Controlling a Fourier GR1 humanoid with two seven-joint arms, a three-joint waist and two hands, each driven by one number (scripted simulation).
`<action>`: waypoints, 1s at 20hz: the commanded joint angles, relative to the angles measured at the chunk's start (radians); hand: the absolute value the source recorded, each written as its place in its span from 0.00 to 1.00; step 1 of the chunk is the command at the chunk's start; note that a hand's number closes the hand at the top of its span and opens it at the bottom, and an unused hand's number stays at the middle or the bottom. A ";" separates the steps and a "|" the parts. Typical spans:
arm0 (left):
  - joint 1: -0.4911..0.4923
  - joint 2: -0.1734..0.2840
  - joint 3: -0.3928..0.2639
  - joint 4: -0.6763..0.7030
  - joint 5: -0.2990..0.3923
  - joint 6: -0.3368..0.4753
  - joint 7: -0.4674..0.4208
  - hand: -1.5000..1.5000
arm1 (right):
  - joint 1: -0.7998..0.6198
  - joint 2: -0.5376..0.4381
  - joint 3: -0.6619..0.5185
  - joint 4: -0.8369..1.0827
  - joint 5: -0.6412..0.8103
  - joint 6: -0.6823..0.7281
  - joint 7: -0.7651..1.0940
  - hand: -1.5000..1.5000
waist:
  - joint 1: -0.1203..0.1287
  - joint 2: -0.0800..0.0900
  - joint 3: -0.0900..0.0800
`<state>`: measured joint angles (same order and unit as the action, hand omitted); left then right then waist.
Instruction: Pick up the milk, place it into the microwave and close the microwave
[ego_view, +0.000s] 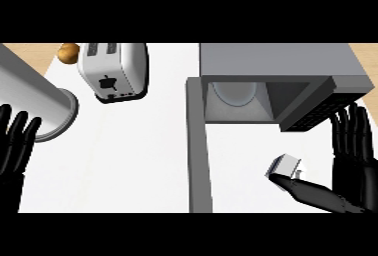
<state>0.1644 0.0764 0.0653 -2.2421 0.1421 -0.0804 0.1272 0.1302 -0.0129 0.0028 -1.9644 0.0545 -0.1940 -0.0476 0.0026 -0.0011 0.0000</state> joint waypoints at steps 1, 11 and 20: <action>0.094 -0.033 -0.033 -0.033 -0.017 -0.041 -0.066 0.00 | 0.033 0.012 0.011 0.043 0.006 -0.015 -0.033 0.00 | 0.000 0.000 0.000; 0.102 -0.035 -0.029 -0.092 -0.001 -0.047 0.009 0.00 | 0.116 -0.003 -0.054 0.287 -0.025 0.030 -0.281 0.00 | -0.001 0.000 0.000; 0.164 -0.075 -0.118 -0.141 -0.089 -0.020 -0.015 0.00 | 0.032 -0.037 -0.187 0.645 -0.125 0.074 -0.526 0.00 | 0.002 0.001 0.001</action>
<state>0.3019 0.0163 -0.0259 -2.3545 0.0770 -0.1069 0.1166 0.2189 -0.0199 -0.1094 -1.4806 -0.0264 -0.1535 -0.4803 0.0023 -0.0006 0.0003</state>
